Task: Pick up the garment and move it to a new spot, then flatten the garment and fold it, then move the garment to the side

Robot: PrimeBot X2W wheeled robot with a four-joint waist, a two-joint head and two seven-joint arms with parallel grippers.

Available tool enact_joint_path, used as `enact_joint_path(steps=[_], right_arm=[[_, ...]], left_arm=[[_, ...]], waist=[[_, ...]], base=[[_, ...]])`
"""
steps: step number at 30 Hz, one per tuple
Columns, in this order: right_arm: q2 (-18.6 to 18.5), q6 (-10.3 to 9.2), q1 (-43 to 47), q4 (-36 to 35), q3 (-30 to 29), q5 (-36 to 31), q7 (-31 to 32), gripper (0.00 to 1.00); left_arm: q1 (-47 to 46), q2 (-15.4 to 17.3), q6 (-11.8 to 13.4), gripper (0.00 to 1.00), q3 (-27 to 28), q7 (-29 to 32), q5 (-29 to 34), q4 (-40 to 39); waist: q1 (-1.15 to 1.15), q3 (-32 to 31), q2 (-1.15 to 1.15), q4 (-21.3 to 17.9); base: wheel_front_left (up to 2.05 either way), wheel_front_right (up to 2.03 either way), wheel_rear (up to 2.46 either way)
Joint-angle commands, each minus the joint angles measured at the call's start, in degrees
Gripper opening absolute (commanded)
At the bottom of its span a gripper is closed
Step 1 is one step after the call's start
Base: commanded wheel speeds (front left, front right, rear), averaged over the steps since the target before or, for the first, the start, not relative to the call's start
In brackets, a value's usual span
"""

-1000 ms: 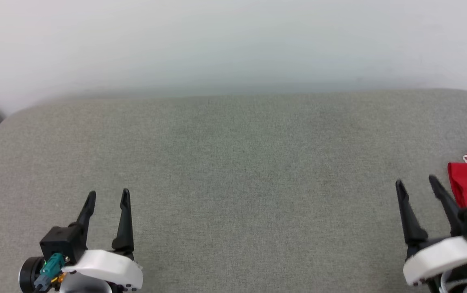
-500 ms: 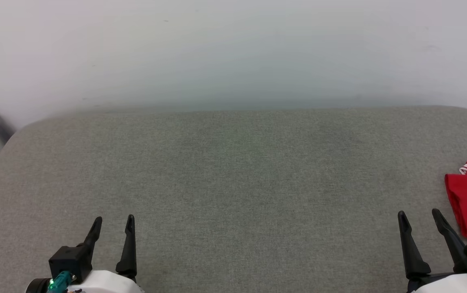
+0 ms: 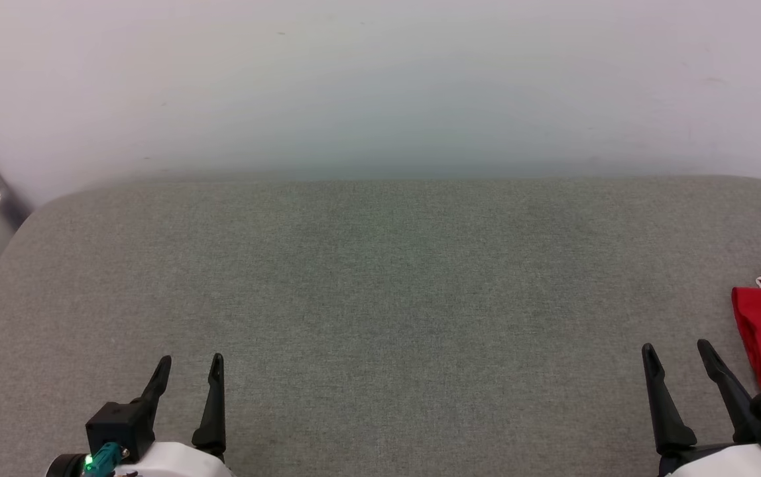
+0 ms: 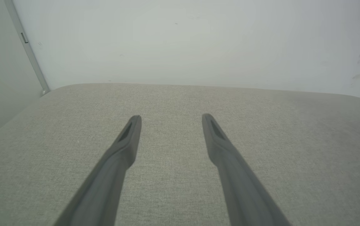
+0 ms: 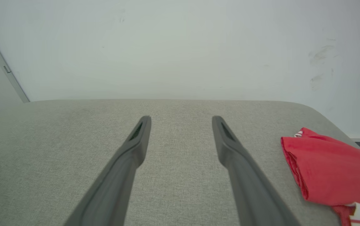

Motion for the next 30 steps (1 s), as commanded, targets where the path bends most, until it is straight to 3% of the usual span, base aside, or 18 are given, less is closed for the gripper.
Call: enact_joint_path(steps=[1, 7, 8, 12, 30], right_arm=[[0.06, -0.05, 0.37, -0.35, 0.13, 0.03, 0.11, 1.00], [-0.20, -0.05, 0.47, -0.43, 0.46, 0.33, -0.28, 1.00], [-0.05, 0.00, -0.01, -0.09, 0.43, 0.33, -0.15, 0.00], [0.09, 0.00, 0.07, 2.03, 0.72, 1.10, -0.15, 0.00], [-0.67, -0.01, -4.09, 7.34, 1.10, 21.79, 0.23, 0.00]], left_arm=[[-0.70, 0.24, -0.10, 1.00, -0.07, -0.34, 0.41, 0.18], [-1.13, 0.33, -0.07, 1.00, -0.20, -0.48, 0.46, 0.36], [-0.61, 0.07, -0.14, 0.00, -0.09, -0.21, 0.12, 0.31], [0.69, -1.35, -0.30, 0.00, -0.51, 0.00, -0.64, 1.96], [-1.53, -5.40, -5.20, 0.00, 5.47, 4.10, -15.29, 4.03]], waist=[[0.00, 0.04, 0.00, 0.03], [0.00, 0.14, 0.00, 0.14], [0.00, 0.15, 0.00, 0.14], [0.00, 0.16, 0.00, 0.14], [0.00, 0.47, 0.00, -0.01]], base=[[0.00, 0.00, 0.00], [0.00, 0.00, 0.00], [0.00, 0.00, 0.00], [0.00, 0.00, 0.00], [0.00, 0.00, 0.00]])
